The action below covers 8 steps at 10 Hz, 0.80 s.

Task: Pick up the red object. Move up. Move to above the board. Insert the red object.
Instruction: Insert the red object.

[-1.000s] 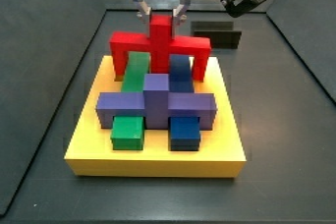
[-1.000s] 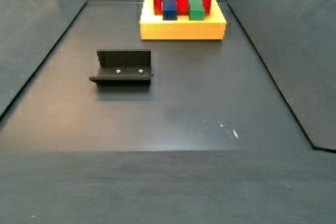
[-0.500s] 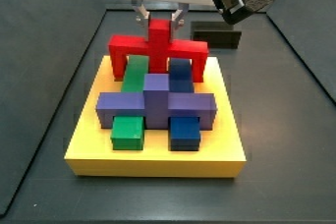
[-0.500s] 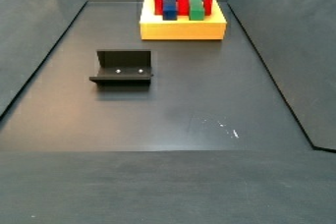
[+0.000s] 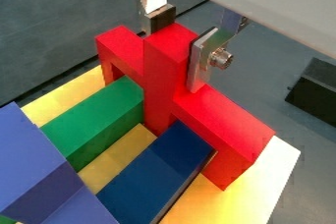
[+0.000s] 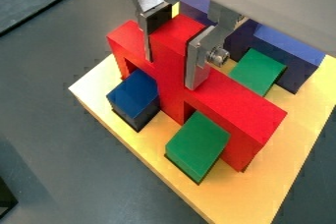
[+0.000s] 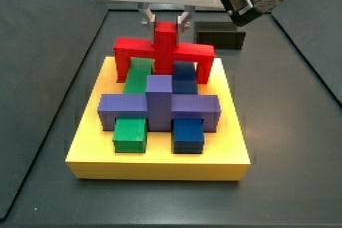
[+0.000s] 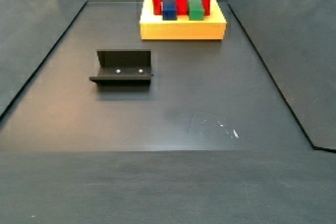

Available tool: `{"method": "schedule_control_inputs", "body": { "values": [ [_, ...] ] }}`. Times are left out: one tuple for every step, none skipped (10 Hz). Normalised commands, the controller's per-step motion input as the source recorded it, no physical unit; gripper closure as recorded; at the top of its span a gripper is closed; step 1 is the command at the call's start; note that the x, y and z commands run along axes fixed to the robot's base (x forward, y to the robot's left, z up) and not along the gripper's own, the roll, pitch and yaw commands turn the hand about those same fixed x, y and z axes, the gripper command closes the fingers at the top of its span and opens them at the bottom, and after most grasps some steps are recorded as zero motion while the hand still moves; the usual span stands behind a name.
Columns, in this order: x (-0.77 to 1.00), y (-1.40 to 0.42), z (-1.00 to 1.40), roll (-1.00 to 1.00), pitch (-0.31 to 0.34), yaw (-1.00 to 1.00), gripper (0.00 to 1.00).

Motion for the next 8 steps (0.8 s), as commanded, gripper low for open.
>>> {"method": "schedule_control_inputs", "body": {
  "values": [
    [-0.23,0.07,-0.58,0.00,-0.251,0.00,1.00],
    [-0.23,0.03,-0.61,-0.03,-0.306,0.00,1.00],
    [0.25,-0.03,-0.39,-0.04,-0.194,0.17,1.00],
    [0.45,0.00,-0.45,0.00,-0.073,0.18,1.00],
    [0.50,0.00,-0.34,0.00,0.000,0.23,1.00],
    [0.51,0.00,-0.35,0.00,0.000,0.17,1.00],
    [0.09,0.00,-0.39,0.00,-0.086,0.00,1.00],
    [0.25,-0.11,-0.25,0.02,-0.021,0.00,1.00]
  ]
}}
